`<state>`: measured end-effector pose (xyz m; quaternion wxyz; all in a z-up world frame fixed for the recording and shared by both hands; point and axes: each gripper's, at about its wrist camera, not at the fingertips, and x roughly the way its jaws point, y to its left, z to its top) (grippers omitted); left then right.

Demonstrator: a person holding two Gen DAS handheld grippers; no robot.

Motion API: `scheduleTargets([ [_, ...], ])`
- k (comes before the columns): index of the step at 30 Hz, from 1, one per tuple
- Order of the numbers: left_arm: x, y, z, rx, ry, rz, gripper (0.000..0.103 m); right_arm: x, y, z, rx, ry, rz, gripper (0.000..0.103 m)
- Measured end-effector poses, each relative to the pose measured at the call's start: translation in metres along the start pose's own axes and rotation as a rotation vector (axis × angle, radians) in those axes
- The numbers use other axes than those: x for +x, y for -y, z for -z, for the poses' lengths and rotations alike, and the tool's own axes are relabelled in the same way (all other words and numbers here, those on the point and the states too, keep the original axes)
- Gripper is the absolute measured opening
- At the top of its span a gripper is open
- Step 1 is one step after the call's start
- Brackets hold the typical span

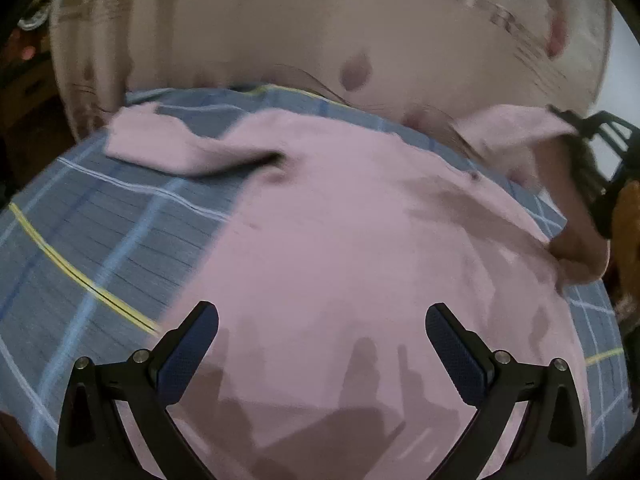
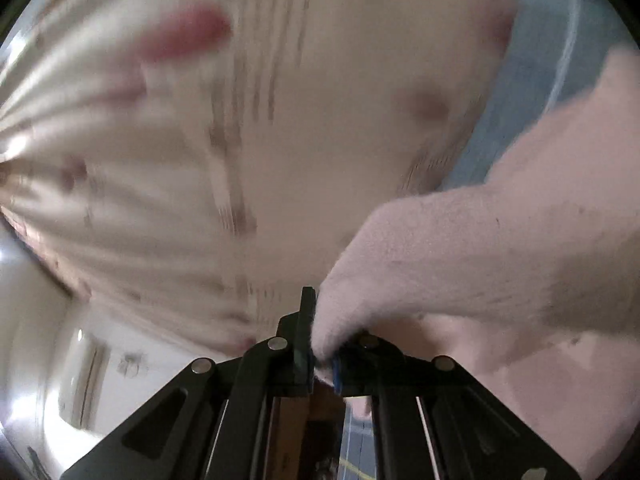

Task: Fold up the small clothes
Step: 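Fold the held sleeve across the sweater body with the right tool, release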

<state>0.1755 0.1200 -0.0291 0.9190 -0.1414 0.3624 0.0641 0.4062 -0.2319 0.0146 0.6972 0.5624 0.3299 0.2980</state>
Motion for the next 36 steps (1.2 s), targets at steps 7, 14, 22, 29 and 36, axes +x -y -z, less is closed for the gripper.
scheduleTargets([
  [7,0.012,-0.034,-0.006,-0.017,-0.002,-0.029,0.103,0.095,0.049,0.056,0.044,-0.175,0.135,0.008],
  [14,0.021,-0.045,-0.002,-0.094,-0.047,0.024,0.103,0.096,0.055,0.055,0.044,-0.177,0.166,0.008],
  [22,0.015,-0.056,-0.029,-0.162,-0.053,0.155,0.103,0.091,0.06,0.07,-0.004,-0.295,0.249,0.014],
  [29,0.022,-0.045,-0.056,-0.163,-0.162,0.394,0.103,0.095,0.062,0.088,-0.064,-0.363,0.286,0.047],
  [36,0.068,-0.006,-0.062,-0.237,-0.37,0.625,0.103,0.029,0.07,0.082,-0.093,-0.323,0.308,0.06],
])
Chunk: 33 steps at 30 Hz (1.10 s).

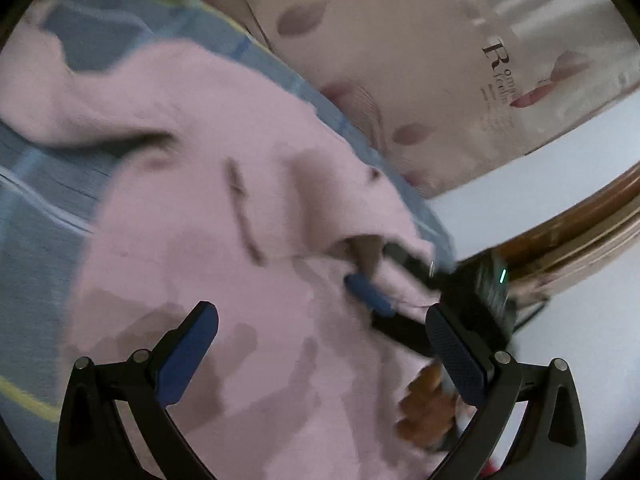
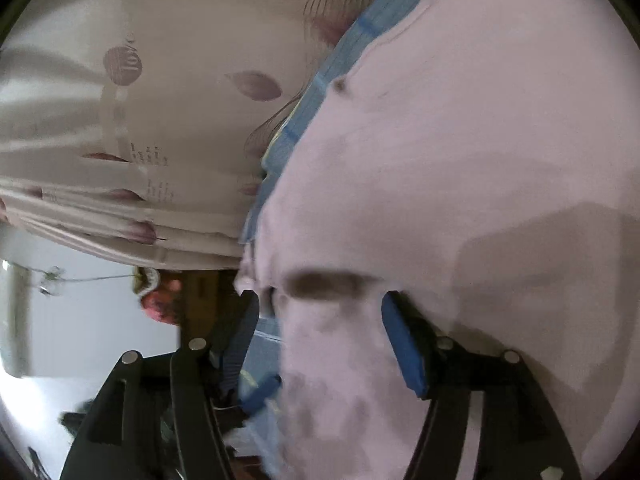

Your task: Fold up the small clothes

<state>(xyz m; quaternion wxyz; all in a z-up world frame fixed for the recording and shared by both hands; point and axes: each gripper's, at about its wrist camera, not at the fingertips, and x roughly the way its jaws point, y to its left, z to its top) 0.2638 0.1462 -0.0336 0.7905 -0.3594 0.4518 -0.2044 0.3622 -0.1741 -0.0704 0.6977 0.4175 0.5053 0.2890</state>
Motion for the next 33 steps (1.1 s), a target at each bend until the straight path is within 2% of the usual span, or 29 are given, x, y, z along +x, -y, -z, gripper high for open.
scheduleTargets([
  [2,0.017,0.01,0.0,-0.006,-0.03,0.044,0.103,-0.018,0.011,0.005,-0.022,0.007,-0.01,0.06],
  [4,0.029,0.017,-0.003,-0.022,-0.021,0.061,0.103,-0.032,0.017,0.007,-0.056,0.024,-0.009,0.06],
  [6,0.04,0.021,-0.009,-0.06,-0.013,0.119,0.103,-0.042,0.019,0.008,-0.095,0.038,0.0,0.06],
  [10,0.067,0.009,-0.023,-0.249,-0.012,0.241,0.103,-0.046,0.02,0.009,-0.129,0.044,-0.018,0.06],
  [14,0.086,-0.006,-0.026,-0.405,0.009,0.334,0.103,-0.041,0.013,0.015,-0.214,0.043,0.007,0.06],
  [17,0.091,-0.013,-0.03,-0.444,0.066,0.299,0.103,-0.041,0.012,0.017,-0.24,0.042,0.005,0.06],
  [20,0.085,-0.014,-0.037,-0.436,0.156,0.26,0.101,-0.044,0.016,0.017,-0.229,0.053,-0.034,0.06],
  [21,0.077,-0.011,-0.038,-0.404,0.205,0.206,0.097,-0.046,0.017,0.018,-0.225,0.056,-0.046,0.06],
  [23,0.061,0.004,-0.044,-0.286,0.285,0.094,0.062,-0.048,0.018,0.018,-0.219,0.059,-0.054,0.06],
  [25,0.055,0.017,-0.056,-0.187,0.293,0.012,0.043,-0.05,0.019,0.019,-0.213,0.064,-0.059,0.06],
  [27,0.047,0.029,-0.064,-0.094,0.307,-0.066,0.039,-0.053,0.02,0.019,-0.2,0.07,-0.068,0.06],
  [30,0.032,0.041,-0.068,0.029,0.369,-0.157,0.033,-0.059,0.022,0.019,-0.183,0.074,-0.068,0.06],
  [32,0.027,0.043,-0.066,0.079,0.376,-0.18,0.033,-0.065,0.024,0.02,-0.177,0.084,-0.058,0.06],
  [33,0.025,0.037,-0.064,0.069,0.351,-0.159,0.033,-0.069,0.025,0.02,-0.17,0.09,-0.056,0.061],
])
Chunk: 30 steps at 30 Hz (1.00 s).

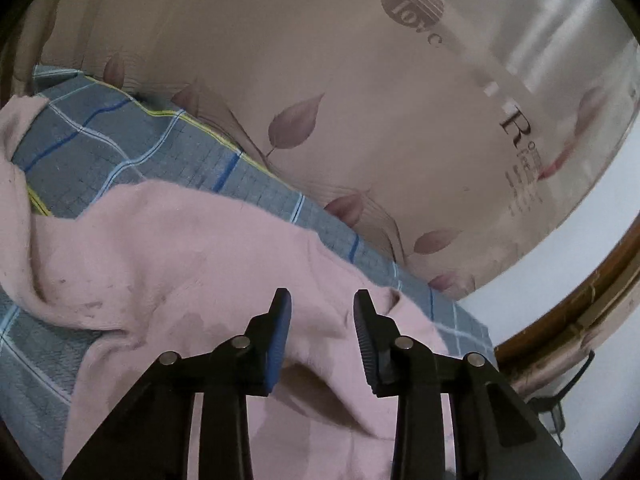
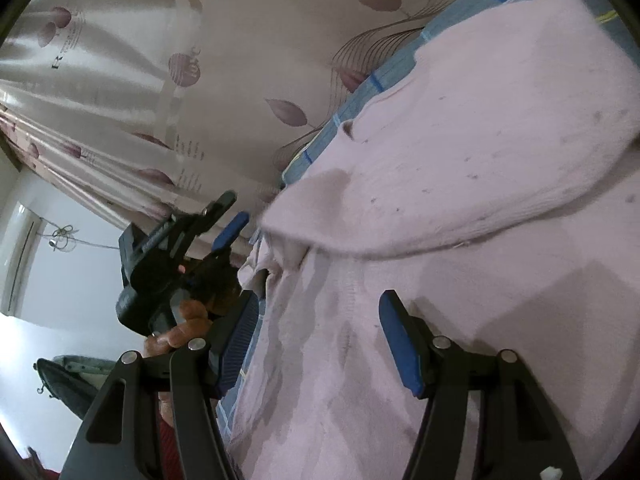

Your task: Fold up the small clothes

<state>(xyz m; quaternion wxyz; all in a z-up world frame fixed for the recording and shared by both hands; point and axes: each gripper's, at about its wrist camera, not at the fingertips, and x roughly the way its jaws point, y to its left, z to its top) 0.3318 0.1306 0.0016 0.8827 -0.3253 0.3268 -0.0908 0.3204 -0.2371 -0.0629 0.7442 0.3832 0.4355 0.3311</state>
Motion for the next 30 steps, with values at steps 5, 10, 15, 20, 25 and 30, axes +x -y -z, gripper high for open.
scheduleTargets([
  [5,-0.001,-0.029,0.025,-0.182,-0.177,0.152,0.034,-0.022,0.011,-0.006,0.044,0.043,0.007,0.062],
  [10,0.005,-0.026,0.032,-0.289,-0.227,0.254,0.042,-0.03,0.017,-0.005,0.04,0.07,-0.004,0.061],
  [15,0.03,-0.05,0.022,-0.574,-0.236,0.302,0.068,-0.027,0.008,-0.002,-0.026,0.061,0.045,0.061],
  [20,0.053,-0.058,0.028,-0.691,-0.274,0.235,0.062,-0.032,0.013,-0.001,-0.009,0.082,0.009,0.061],
  [25,0.052,-0.05,0.019,-0.553,-0.25,0.075,0.005,-0.034,0.015,-0.001,-0.006,0.088,0.004,0.061],
  [30,0.006,0.003,-0.017,-0.102,0.011,-0.028,0.005,-0.046,0.015,-0.001,0.021,0.118,0.036,0.061],
])
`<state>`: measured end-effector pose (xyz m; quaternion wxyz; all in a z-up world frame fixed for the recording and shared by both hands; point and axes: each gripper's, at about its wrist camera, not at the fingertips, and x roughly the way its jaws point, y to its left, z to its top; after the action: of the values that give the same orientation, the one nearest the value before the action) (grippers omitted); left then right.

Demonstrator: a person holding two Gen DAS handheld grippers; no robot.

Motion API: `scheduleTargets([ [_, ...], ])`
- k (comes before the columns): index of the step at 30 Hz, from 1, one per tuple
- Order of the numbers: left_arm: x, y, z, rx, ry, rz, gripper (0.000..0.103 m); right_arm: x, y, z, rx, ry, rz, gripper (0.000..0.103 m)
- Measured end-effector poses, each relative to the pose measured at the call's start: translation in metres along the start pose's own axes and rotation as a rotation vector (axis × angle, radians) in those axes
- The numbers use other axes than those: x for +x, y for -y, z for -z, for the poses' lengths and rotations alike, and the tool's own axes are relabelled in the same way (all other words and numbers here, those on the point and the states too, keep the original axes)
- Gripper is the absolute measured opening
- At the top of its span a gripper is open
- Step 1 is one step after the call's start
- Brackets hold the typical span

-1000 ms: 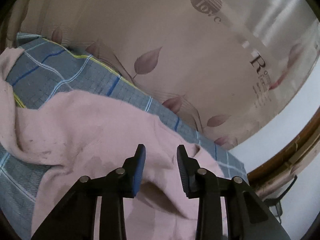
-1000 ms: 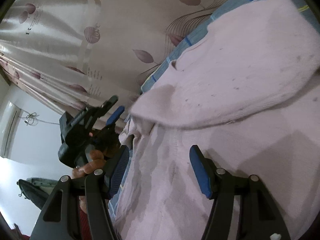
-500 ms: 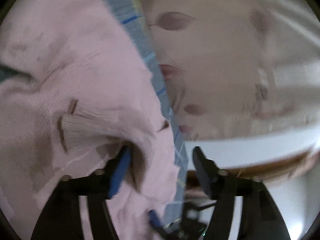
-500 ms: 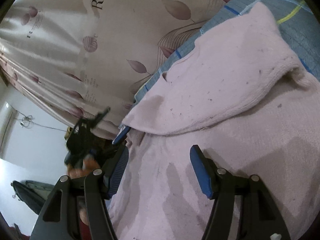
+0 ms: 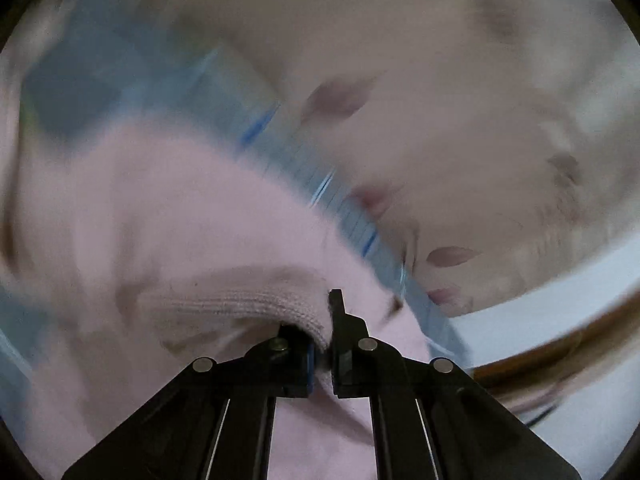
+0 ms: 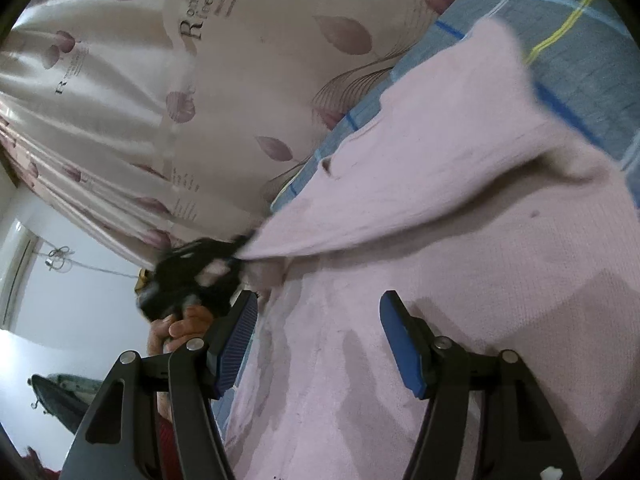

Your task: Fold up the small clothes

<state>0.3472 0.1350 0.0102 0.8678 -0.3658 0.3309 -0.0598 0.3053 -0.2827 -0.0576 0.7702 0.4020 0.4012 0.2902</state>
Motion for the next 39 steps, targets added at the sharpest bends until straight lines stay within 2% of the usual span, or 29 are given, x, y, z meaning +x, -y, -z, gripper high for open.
scheduleTargets([
  [1,-0.015,0.011,0.001,0.124,0.087,0.018,0.005,-0.003,0.001,0.0,0.004,0.008,0.001,0.061],
  [2,-0.023,0.015,0.003,0.201,0.133,0.02,0.005,-0.008,0.004,-0.001,0.01,0.019,0.004,0.061],
  [3,-0.027,0.015,0.008,0.264,0.161,0.006,0.005,-0.011,0.007,-0.002,0.016,0.029,0.011,0.061],
  [4,-0.025,0.011,0.01,0.282,0.155,-0.015,0.005,-0.014,0.01,-0.003,0.023,0.036,0.01,0.061],
  [5,-0.015,0.0,0.012,0.263,0.112,-0.032,0.005,-0.017,0.014,-0.005,0.041,0.046,-0.005,0.061],
  [6,0.002,-0.021,0.015,0.195,0.03,-0.028,0.005,-0.018,0.015,-0.006,0.05,0.05,-0.011,0.061],
  [8,0.025,-0.052,0.018,0.084,-0.057,-0.031,0.005,-0.02,0.015,-0.009,0.05,0.059,0.014,0.061],
  [11,0.031,-0.08,0.026,0.008,-0.061,-0.023,0.005,-0.024,0.015,-0.016,0.057,0.074,0.058,0.061],
  [13,0.029,-0.093,0.025,-0.055,-0.063,0.017,0.008,-0.026,0.019,-0.024,0.081,0.078,0.073,0.061],
  [17,0.028,-0.096,0.03,-0.071,-0.064,0.004,0.011,-0.023,0.031,-0.045,0.155,0.107,0.083,0.061],
  [18,0.03,-0.096,0.032,-0.074,-0.07,0.008,0.011,-0.021,0.034,-0.049,0.169,0.119,0.081,0.058],
  [19,0.031,-0.094,0.032,-0.07,-0.071,0.006,0.013,-0.021,0.035,-0.052,0.179,0.131,0.085,0.054],
  [20,0.032,-0.09,0.03,-0.066,-0.067,0.003,0.016,-0.021,0.037,-0.055,0.184,0.154,0.103,0.038],
  [21,0.03,-0.087,0.031,-0.056,-0.057,-0.003,0.017,-0.02,0.038,-0.058,0.175,0.168,0.16,0.005],
  [23,0.026,-0.087,0.031,-0.055,-0.042,-0.007,0.031,-0.023,0.048,-0.061,0.194,0.185,0.227,0.003],
  [25,0.022,-0.089,0.032,-0.072,-0.012,-0.01,0.037,-0.035,0.058,-0.06,0.224,0.236,0.242,0.002],
  [28,0.021,-0.09,0.032,-0.073,0.01,-0.018,0.041,-0.065,0.068,-0.061,0.245,0.326,0.294,0.002],
  [29,0.023,-0.089,0.032,-0.066,0.007,-0.028,0.041,-0.071,0.072,-0.063,0.248,0.329,0.296,0.002],
  [31,0.024,-0.085,0.033,-0.044,0.007,-0.044,0.043,-0.072,0.07,-0.066,0.236,0.317,0.303,0.002],
  [34,0.018,-0.085,0.032,-0.038,0.036,-0.049,0.054,-0.062,0.046,-0.065,0.134,0.256,0.235,0.006],
  [36,0.017,-0.086,0.032,-0.044,0.041,-0.05,0.055,-0.05,0.031,-0.061,0.125,0.188,0.161,0.007],
  [38,0.018,-0.086,0.032,-0.043,0.044,-0.051,0.055,-0.041,0.021,-0.053,0.103,0.13,0.203,0.008],
  [39,0.018,-0.086,0.032,-0.037,0.044,-0.054,0.056,-0.038,0.019,-0.049,0.098,0.13,0.208,0.01],
])
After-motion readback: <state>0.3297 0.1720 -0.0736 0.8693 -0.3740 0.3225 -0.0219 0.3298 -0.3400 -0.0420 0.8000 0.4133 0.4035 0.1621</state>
